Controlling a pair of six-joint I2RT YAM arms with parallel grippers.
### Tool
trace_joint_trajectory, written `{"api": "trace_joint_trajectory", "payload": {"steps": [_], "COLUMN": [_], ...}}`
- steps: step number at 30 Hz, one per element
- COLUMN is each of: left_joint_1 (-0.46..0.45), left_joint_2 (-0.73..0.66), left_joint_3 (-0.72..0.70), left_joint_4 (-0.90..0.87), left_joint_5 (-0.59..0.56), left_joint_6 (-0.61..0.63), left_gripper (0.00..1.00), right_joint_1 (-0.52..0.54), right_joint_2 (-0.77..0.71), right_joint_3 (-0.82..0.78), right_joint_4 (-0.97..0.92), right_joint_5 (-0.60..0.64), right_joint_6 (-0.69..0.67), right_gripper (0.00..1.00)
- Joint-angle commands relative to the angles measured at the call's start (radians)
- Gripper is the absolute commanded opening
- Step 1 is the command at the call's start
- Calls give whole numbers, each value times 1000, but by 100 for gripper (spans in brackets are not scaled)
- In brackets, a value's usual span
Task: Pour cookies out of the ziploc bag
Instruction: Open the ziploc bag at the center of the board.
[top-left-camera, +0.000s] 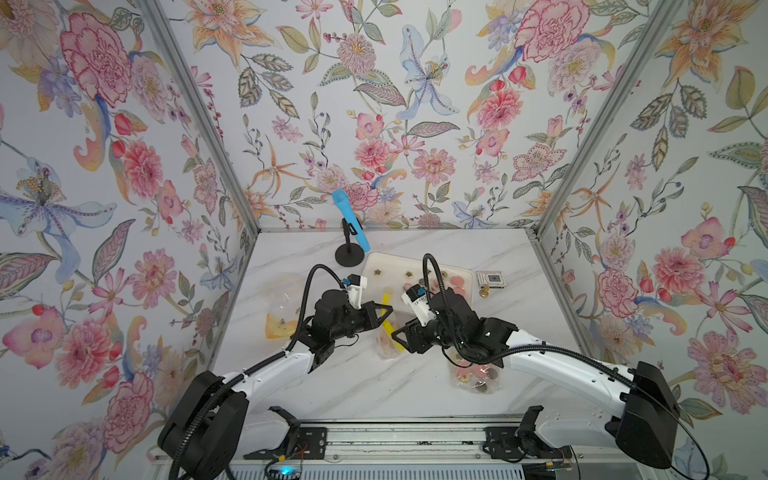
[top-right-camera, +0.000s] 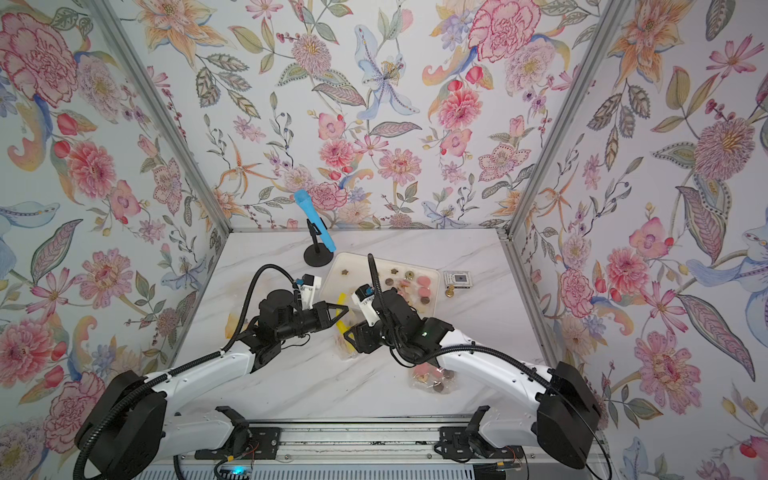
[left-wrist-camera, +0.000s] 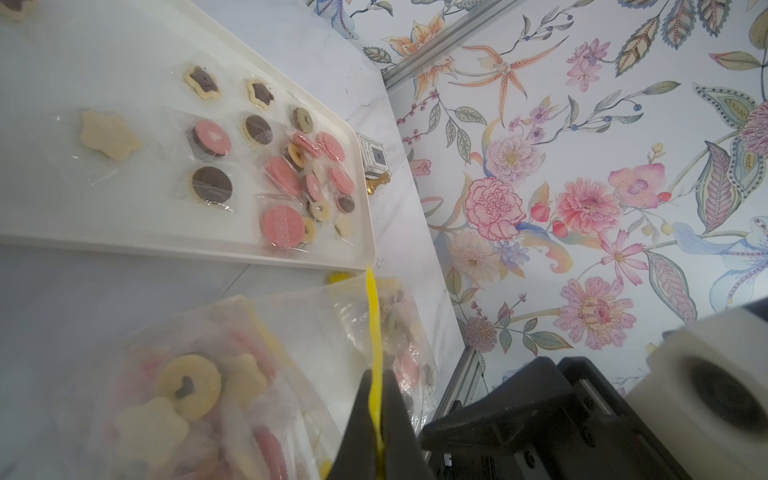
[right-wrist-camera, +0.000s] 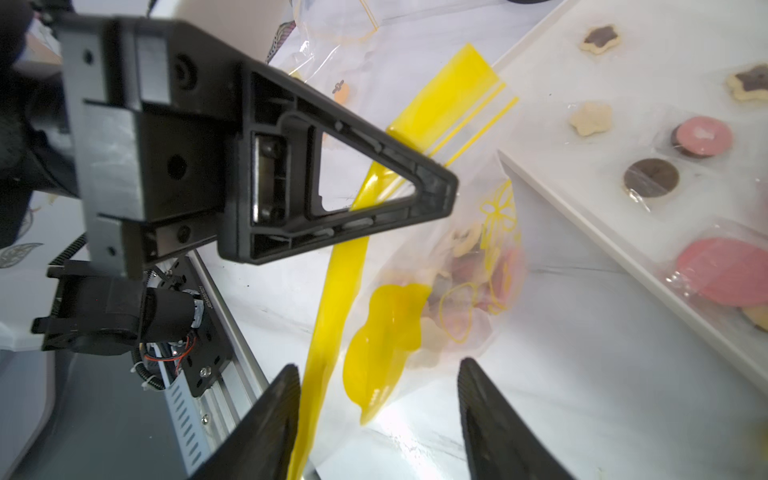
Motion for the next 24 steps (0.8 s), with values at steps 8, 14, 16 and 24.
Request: {"api": "trace_joint_trajectory", "payload": {"steps": [8,14,16,24], "left_joint_1": [-3,-2,-2,-2], "left_joint_2": [-27,-32,-35,-50], "left_joint_3": [52,43,42,49], "left_joint_4": [-10,-9,-10,-40], "left_joint_5": [15,6,1,-26], "left_joint_6": [54,44,37,34], "left_gripper": [8,11,11,16], "right_joint_1": [-157,-150,-133,-21], "right_joint_2": [-73,-12,14,76], "right_joint_3": [-141,-170,-155,-74], "right_joint_4": [230,414,422,306], "right_joint_5": [-362,-445,-438,-298], "right_joint_6": [171,274,281,225], "right_gripper": [54,50,49,35]}}
